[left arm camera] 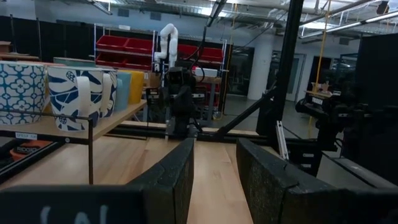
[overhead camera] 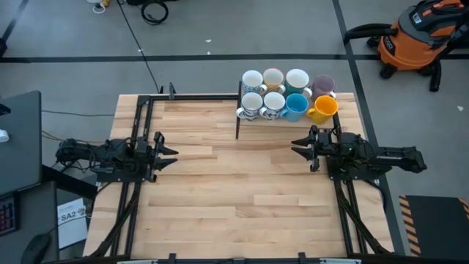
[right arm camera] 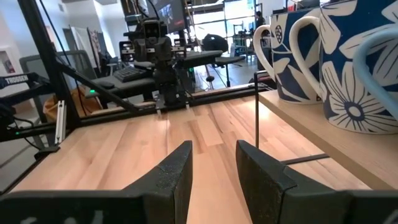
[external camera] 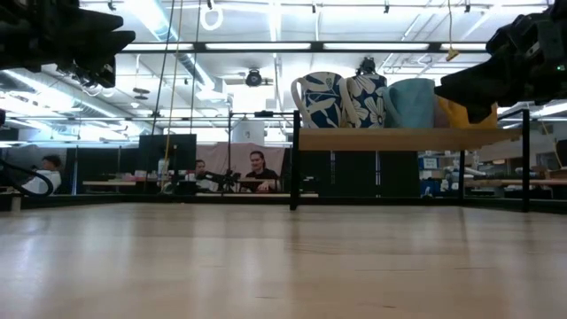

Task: Place coffee mugs
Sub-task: Return to Home Position

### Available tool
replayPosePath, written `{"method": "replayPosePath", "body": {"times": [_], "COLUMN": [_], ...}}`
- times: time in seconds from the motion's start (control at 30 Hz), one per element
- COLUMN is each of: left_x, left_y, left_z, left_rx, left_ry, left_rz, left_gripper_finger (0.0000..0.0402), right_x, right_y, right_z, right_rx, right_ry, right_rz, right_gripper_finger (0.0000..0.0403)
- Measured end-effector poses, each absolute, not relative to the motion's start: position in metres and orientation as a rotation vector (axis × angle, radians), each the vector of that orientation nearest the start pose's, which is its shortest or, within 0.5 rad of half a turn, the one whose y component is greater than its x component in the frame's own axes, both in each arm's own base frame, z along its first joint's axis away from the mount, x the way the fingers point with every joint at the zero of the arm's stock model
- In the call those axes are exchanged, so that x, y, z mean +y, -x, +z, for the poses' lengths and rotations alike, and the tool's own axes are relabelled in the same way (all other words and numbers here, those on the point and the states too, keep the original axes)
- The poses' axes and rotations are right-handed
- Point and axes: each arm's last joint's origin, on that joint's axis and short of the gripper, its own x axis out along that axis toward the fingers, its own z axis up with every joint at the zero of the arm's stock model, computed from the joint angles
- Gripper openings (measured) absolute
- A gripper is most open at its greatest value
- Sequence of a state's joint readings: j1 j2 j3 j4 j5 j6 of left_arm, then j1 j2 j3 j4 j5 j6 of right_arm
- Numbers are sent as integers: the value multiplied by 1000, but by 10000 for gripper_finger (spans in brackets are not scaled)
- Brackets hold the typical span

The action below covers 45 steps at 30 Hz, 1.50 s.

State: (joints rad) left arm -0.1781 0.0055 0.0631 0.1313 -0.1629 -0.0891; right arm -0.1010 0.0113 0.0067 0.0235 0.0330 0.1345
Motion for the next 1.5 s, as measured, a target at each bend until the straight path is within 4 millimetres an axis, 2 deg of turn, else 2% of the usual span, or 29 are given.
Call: {"method": "replayPosePath", "body": {"times": [0.47,0.6,0.93,1.17,1.5], "left_x": [-12,-12,-12,-12,-12], "left_y": [-91,-94,-94,-95,-95], "left_z": [196,188,189,185,184], "left_rx": [-170,-222,-237,-195,-190], "left_ry": [96,96,68,-54,21], "left_rz": [-21,-21,-17,3,-5], "left_gripper_finger": [128,128,128,128,128], "right_x": [-11,-11,-11,-11,-11], "right_y": [-97,-97,-97,-97,-97], "right_z": [167,167,168,168,168], "right_rx": [-29,-29,-33,-32,-32], "right_ry": [-134,-134,-134,-134,-134], "right_rz": [-132,-133,-132,-132,-132], "right_gripper_finger": [129,129,129,129,129]}}
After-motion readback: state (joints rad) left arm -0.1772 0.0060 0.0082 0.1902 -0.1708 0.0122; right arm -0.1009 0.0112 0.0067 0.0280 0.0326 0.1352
